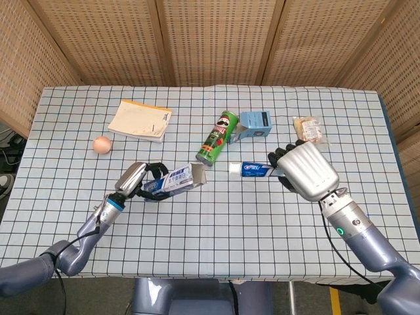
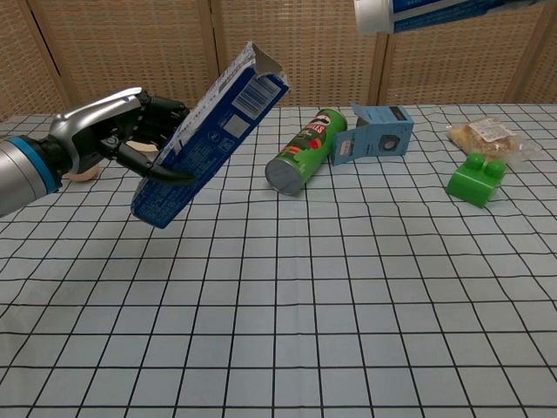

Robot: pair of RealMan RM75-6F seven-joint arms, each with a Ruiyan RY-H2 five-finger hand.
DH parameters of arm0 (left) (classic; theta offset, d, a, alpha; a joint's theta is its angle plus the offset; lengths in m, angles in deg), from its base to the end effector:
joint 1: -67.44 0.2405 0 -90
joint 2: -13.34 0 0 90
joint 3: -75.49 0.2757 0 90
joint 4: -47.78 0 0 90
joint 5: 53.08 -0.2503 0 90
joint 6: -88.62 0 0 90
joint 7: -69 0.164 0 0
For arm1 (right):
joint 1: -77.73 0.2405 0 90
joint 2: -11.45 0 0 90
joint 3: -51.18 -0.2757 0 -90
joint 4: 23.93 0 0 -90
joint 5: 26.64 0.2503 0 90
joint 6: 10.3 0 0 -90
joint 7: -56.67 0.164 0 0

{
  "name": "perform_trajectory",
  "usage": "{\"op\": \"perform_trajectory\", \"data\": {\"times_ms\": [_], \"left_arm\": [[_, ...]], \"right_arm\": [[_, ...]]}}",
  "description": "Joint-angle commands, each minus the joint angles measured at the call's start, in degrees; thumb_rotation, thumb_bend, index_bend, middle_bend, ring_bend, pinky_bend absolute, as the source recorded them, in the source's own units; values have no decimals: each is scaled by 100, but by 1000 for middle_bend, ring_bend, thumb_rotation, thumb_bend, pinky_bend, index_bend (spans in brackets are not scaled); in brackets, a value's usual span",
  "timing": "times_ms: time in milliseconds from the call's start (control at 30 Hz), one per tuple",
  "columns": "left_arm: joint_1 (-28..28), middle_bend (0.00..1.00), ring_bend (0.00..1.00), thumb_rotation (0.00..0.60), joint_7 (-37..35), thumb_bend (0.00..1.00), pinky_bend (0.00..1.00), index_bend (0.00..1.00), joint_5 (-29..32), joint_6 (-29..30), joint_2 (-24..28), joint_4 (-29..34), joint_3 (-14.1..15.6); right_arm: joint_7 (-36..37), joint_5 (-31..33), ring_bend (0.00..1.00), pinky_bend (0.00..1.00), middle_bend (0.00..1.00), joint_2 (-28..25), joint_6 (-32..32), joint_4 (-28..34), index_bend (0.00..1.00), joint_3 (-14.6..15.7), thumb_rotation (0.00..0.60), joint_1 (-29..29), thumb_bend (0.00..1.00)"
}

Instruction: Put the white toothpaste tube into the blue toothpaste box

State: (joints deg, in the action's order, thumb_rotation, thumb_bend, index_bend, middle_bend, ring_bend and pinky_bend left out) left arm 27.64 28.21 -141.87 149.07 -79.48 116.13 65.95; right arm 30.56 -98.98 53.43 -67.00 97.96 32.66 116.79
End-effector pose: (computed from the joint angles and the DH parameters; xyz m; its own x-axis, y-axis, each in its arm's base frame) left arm -0.1743 0.3945 -0.0577 -0.1830 0.4293 0.8844 0.8712 -0.3461 0.3483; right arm -0.0741 -0.3468 0.1686 0.6548 0.1137 0.7472 -0.6054 -0.5128 0.6086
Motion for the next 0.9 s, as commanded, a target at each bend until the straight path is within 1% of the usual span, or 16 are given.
{"op": "perform_trajectory", "data": {"times_ms": [33,167,333,433,633,900], "left_arm": [[-100,550,551,600,60,167,497,621,91,-94,-42,14,-61],[-197,550,551,600,99,168,497,622,145,-101,-114,50,-132],[-285,550,551,600,239,168,497,622,164,-94,-124,134,-153],[-328,550,551,600,313,167,497,622,209,-81,-81,250,-189],[-375,550,551,600,438,168,497,623,223,-14,64,533,-220],[-459,550,551,600,706,171,497,624,277,-74,143,653,-198]], "right_arm": [[-75,108,639,645,659,-86,74,127,690,-67,600,105,655],[-241,226,639,645,659,-109,154,217,690,-76,600,224,654],[-526,449,639,645,659,72,244,217,690,-19,600,417,651],[-758,611,639,645,659,216,239,202,690,0,600,567,650],[-1094,868,639,645,659,305,193,245,690,54,600,743,646],[-1435,913,639,645,659,313,119,324,690,168,600,865,645]]}}
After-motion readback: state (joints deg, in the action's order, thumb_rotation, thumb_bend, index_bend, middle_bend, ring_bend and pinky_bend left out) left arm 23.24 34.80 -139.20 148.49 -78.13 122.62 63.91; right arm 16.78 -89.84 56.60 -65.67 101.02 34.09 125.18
